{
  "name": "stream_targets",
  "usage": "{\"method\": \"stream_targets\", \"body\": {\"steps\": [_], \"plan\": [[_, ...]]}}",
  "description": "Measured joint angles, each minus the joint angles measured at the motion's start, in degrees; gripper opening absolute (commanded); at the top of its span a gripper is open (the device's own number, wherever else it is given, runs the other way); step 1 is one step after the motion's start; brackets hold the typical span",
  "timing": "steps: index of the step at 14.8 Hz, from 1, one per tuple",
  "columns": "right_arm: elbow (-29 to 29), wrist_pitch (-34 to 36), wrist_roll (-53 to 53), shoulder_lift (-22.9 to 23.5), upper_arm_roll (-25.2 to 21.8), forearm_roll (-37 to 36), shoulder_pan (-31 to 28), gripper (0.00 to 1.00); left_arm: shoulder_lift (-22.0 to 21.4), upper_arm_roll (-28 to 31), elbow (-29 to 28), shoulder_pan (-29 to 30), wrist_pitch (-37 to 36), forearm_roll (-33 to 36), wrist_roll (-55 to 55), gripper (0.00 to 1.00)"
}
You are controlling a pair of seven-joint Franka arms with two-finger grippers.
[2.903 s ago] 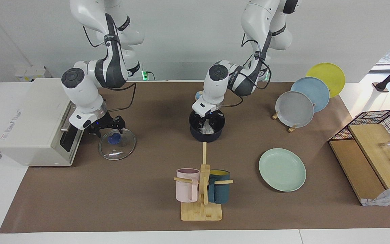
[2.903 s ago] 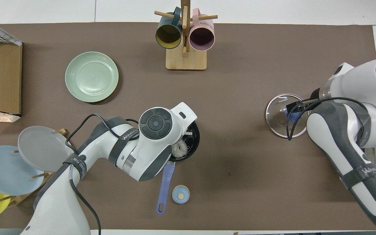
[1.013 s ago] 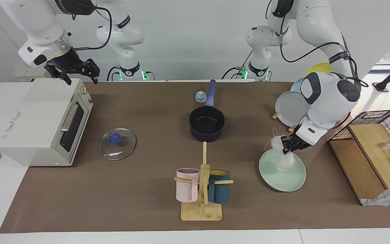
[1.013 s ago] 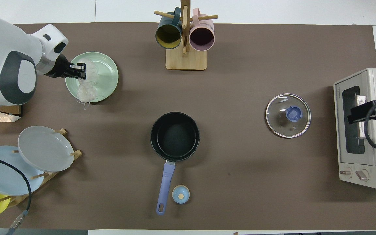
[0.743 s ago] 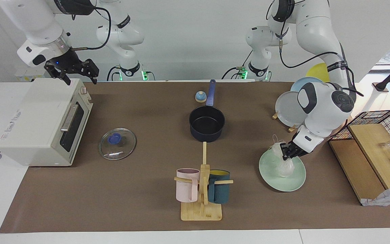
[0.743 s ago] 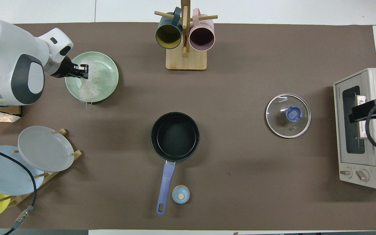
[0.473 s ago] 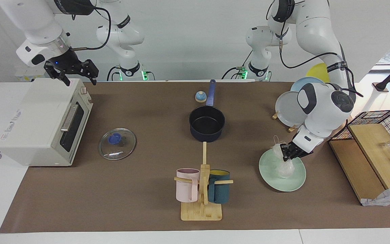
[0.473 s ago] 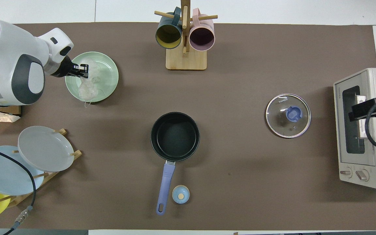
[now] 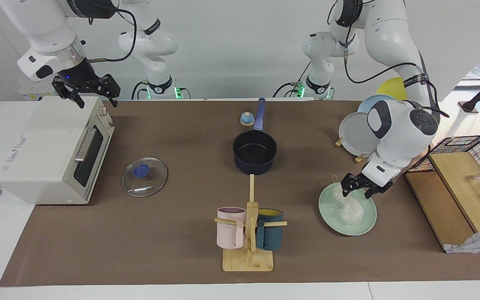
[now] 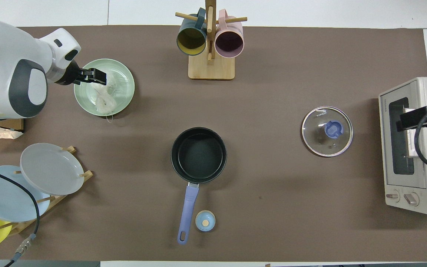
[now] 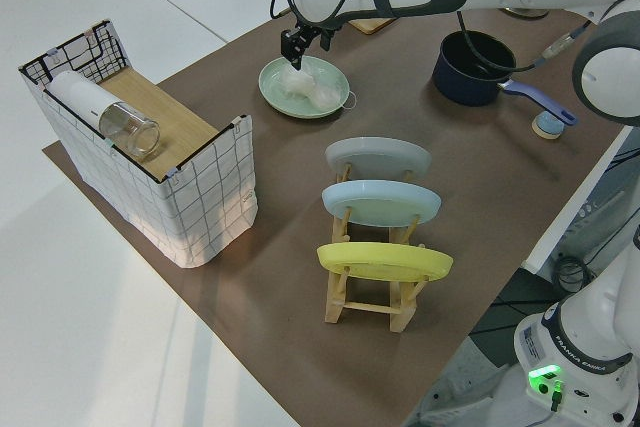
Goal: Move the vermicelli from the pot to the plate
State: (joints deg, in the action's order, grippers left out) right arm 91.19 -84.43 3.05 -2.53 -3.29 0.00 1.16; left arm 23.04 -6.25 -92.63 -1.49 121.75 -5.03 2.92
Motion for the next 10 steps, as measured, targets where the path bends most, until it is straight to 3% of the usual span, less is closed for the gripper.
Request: {"method": "stream_targets", "body": {"steps": [4, 10], "plan": [[0.0, -0.8, -0.8, 0.0, 0.0, 0.0, 0.0, 1.00, -5.3, 0.6, 0.4, 0.3, -7.0, 0.0, 0.0, 1.00], [0.0, -1.2, -1.0, 0.0, 0.3, 0.0, 0.0, 1.00, -19.4, 1.1, 0.6, 0.3, -23.9, 1.4, -1.3, 1.00]]}}
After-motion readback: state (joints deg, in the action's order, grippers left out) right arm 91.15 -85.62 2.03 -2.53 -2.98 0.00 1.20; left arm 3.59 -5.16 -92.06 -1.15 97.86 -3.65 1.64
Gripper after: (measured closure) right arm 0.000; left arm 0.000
